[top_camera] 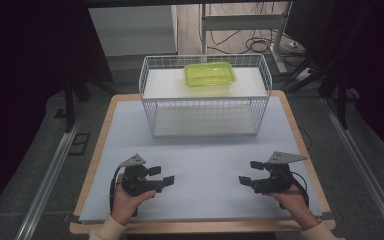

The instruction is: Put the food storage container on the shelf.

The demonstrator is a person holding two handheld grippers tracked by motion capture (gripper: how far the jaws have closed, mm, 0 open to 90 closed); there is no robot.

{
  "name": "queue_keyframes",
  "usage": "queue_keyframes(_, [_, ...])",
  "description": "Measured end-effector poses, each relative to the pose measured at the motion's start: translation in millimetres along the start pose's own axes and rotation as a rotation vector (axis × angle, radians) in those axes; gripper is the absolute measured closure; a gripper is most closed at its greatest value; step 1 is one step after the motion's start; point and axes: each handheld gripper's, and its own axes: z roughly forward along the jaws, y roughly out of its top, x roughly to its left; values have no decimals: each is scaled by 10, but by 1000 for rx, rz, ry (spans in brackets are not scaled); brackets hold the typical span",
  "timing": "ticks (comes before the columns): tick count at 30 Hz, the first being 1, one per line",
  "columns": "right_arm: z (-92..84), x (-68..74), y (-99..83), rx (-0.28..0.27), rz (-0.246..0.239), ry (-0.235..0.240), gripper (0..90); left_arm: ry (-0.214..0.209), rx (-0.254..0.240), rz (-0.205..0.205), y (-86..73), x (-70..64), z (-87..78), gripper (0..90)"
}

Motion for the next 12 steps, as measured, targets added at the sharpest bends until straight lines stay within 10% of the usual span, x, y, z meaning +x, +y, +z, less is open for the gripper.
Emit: queue_keyframes(12, [-67, -34, -40, -20, -16, -32, 184, 4, 4, -12, -35, 14, 11, 235])
